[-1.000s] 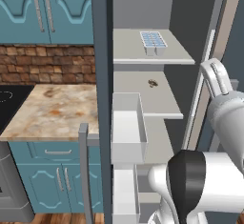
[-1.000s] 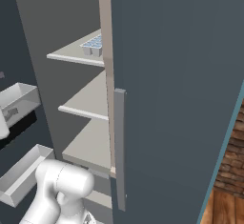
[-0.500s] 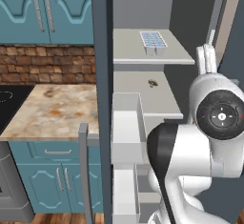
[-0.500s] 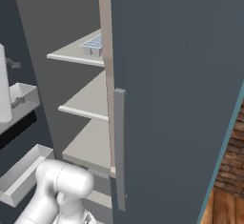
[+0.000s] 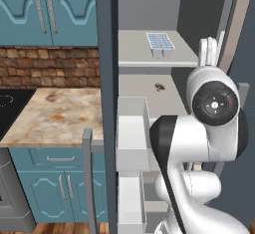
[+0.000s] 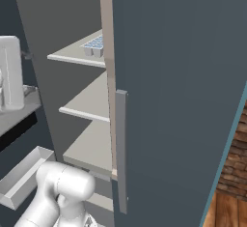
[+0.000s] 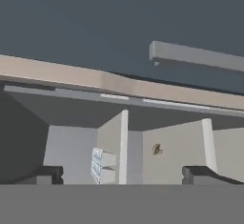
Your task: Open the freezer door, pick up the ice cube tray from the freezer, and place it on the dining counter.
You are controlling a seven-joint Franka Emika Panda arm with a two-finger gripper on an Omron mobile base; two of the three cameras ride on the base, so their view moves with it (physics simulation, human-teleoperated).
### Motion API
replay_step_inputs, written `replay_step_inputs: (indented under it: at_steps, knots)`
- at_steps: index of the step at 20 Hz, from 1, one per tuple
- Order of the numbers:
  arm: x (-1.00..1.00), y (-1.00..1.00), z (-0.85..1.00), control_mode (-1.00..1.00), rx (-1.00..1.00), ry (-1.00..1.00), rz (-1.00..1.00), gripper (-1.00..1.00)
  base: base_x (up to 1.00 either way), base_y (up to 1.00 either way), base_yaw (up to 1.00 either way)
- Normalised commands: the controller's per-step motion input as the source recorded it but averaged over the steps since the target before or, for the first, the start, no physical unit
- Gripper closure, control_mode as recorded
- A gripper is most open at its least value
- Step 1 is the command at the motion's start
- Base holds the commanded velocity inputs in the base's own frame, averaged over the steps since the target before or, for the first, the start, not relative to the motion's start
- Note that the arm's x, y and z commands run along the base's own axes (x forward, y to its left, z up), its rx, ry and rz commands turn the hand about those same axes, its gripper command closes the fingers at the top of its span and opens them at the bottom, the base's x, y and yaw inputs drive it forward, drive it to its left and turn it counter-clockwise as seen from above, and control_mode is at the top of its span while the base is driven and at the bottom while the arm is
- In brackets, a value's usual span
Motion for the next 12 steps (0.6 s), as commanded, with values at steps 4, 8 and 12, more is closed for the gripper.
replay_step_inputs:
  at_steps: [4,8,12]
  knots:
    - [0.57,-0.04,0.00,-1.00,0.05,-0.12,0.00,-1.00,0.00,0.00,0.00]
    - [0.80,0.00,0.00,-1.00,0.05,-0.01,0.00,-1.00,0.00,0.00,0.00]
    - [0.60,0.00,0.00,-1.00,0.02,0.00,0.00,-1.00,0.00,0.00,0.00]
